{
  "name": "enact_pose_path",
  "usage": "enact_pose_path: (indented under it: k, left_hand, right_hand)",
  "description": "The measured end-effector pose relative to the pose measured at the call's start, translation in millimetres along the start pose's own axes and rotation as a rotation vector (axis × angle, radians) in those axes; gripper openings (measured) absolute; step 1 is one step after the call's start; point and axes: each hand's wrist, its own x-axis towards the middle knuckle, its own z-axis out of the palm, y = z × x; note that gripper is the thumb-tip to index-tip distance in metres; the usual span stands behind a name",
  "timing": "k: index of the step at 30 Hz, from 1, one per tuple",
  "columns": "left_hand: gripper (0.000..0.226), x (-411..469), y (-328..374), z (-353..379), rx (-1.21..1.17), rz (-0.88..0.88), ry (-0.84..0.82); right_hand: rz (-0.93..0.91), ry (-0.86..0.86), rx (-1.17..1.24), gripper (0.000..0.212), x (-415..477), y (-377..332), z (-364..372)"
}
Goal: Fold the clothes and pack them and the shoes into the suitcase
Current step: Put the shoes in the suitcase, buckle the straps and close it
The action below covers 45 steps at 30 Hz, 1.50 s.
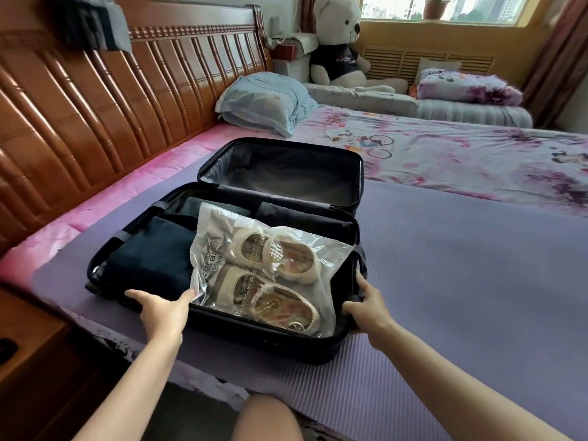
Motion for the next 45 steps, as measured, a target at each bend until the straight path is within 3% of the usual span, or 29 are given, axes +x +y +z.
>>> enact_pose_path:
  k: [9,23,36,39,41,43,45]
  left_hand:
    - [0.104,-116,-5,78,0.010,0.046,-0.147]
    - [0.102,-318,-22,161,-0.095,0.074,-0.528]
    - [0.102,-342,-55,178,-0.108,0.098,-0.509]
    - [0.111,-332,-53,179,-0.192,-0.035,-0.506]
    - [0.116,-318,-50,177,-0.279,-0.163,-0.474]
    - [0.111,-300,-43,171,-0.321,-0.251,-0.430]
    - [0.102,-283,-35,166,-0.374,-0.319,-0.438]
  right_hand:
    - [0.055,0.121,-0.028,0.077,-31,29,-145]
    - [0.195,0.376,-0.042,0.073,-130,97,-347]
    - [0.228,0.383,-0.123,0.082,-124,133,-362]
    - [0.219,0.391,-0.152,0.081,-118,138,-358]
    - [0.210,0.476,-0.323,0.081,-115,140,-352]
    - [0.134,0.595,-0.577,0.074,-118,133,-338]
    - [-0.118,0.619,-0.634,0.057,-126,117,-309]
